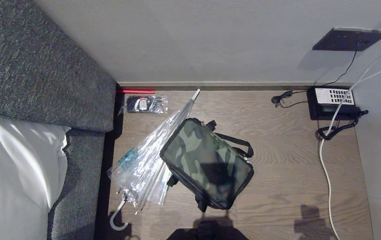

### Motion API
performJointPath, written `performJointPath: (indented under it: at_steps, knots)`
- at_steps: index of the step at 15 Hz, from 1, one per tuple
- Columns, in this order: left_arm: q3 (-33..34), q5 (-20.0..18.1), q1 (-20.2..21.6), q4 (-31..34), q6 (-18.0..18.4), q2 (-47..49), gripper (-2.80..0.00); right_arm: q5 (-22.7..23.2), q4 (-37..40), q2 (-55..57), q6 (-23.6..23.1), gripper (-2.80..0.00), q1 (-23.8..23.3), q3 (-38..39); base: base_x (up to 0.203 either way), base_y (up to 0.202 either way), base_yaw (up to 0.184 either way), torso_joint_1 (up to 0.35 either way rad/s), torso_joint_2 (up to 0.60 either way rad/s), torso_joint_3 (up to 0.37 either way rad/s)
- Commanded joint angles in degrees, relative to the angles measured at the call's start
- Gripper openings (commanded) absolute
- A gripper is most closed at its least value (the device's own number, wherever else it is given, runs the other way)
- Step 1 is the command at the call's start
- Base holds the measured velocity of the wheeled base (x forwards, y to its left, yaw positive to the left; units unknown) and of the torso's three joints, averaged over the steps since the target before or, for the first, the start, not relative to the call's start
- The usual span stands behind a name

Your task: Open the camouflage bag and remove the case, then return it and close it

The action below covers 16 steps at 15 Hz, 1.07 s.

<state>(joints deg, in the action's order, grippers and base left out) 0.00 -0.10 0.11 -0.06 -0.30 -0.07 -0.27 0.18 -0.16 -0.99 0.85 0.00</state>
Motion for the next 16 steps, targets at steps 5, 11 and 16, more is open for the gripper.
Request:
performJointPath:
  at_steps: [5,11,16]
  knots:
    - [0.0,0.0,0.0,-0.1,0.0,0.1,-2.8,0.0,0.0,-1.6,0.0,-2.8,0.0,0.1,0.0,0.0,0.0,0.004,0.0,0.142]
    - [0.0,0.0,0.0,0.0,0.0,0.1,-2.8,0.0,0.0,-1.6,0.0,-2.8,0.0,0.1,0.0,0.0,0.0,0.003,0.0,0.203]
    - [0.0,0.0,0.0,-0.1,0.0,0.0,-2.8,0.0,0.0,-1.6,-0.1,-2.8,0.0,0.1,0.0,0.0,0.0,0.003,0.0,0.202]
